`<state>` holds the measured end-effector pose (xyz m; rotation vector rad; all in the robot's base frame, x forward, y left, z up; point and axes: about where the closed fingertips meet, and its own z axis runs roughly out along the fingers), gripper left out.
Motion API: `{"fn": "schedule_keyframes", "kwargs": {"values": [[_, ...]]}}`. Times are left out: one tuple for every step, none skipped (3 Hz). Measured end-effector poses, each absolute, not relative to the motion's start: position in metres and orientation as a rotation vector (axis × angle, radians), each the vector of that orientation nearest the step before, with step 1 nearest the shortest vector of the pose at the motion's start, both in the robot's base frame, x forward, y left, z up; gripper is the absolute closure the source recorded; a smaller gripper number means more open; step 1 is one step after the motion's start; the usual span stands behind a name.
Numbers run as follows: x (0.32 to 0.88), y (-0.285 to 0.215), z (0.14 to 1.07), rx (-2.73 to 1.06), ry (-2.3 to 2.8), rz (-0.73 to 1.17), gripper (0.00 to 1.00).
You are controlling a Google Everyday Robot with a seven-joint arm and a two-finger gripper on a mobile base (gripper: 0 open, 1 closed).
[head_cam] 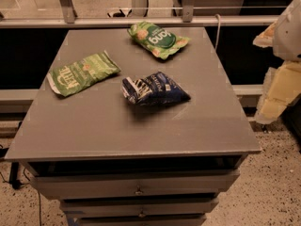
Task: Pick green jalapeno chip bag
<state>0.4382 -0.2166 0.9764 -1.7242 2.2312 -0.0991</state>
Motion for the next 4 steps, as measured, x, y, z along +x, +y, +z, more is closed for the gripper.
{"fn": "schedule_keyframes", "kwargs": {"values": [[0.438, -0.217, 0.976, -1.724, 2.231, -0.099, 0.0], [0.448, -0.206, 0.979, -1.723, 2.179, -0.083, 0.0], [0.484, -0.156, 0.988, -1.746, 2.015, 0.005, 0.0], [0.526, -0.082, 1.0, -1.738, 1.836, 0.14, 0.0]]}}
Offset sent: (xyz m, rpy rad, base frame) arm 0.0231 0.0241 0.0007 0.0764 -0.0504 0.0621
